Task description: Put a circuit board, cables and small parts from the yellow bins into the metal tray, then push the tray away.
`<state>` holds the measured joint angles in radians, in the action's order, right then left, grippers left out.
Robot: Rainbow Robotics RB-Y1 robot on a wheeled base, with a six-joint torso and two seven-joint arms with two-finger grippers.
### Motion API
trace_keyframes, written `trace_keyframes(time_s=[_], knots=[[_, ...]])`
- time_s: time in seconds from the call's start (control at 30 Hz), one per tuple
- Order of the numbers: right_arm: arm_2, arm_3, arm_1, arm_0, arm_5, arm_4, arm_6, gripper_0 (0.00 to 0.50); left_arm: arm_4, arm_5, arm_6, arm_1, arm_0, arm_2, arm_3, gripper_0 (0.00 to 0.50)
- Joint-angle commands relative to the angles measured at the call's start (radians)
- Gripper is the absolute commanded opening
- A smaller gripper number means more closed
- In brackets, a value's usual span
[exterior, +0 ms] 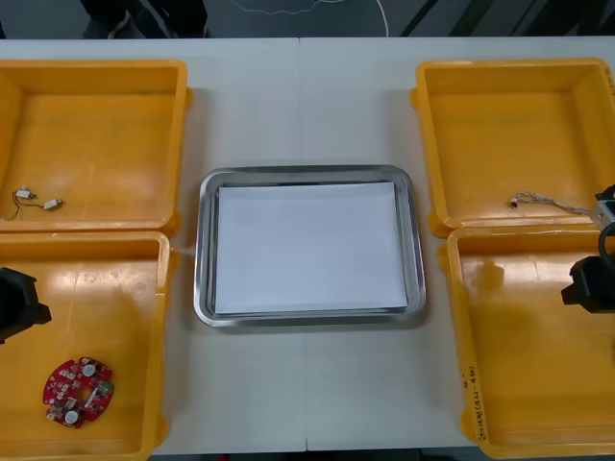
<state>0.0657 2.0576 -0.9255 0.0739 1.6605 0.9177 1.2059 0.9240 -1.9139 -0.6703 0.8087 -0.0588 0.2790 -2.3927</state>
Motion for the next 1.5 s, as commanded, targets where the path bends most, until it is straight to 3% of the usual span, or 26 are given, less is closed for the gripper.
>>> trace_keyframes(time_s=[0.03,0.27,0.5,0.93,1.07,1.2,1.5], knots=[[0.062,0.013,-0.061,-0.079,-0.059,0.010,0.058,0.500,-0.039,-0.006,0.267,0.032,-0.045,-0.040,-0.048,0.500],[0.085,0.012,-0.061,-0.149,-0.120,-0.016,0.075,0.500,-0.136,0.019,0.376,-0.075,-0.087,-0.043,-0.074,0.500],[0.094,0.012,-0.061,-0.226,-0.206,-0.045,0.083,0.500,-0.198,0.065,0.370,-0.172,-0.138,-0.047,-0.092,0.500],[0.114,-0.002,-0.061,-0.321,-0.306,-0.088,0.130,0.500,-0.261,0.118,0.368,-0.197,-0.176,-0.141,-0.086,0.500],[0.120,-0.047,-0.061,-0.333,-0.357,-0.071,0.198,0.500,-0.297,0.145,0.359,-0.218,-0.197,-0.155,-0.086,0.500],[0.135,-0.100,-0.061,-0.338,-0.387,-0.020,0.265,0.500,-0.384,0.191,0.351,-0.223,-0.230,-0.213,-0.085,0.500],[0.146,-0.120,-0.061,-0.359,-0.421,-0.019,0.294,0.500,-0.447,0.242,0.336,-0.246,-0.242,-0.285,-0.040,0.500]])
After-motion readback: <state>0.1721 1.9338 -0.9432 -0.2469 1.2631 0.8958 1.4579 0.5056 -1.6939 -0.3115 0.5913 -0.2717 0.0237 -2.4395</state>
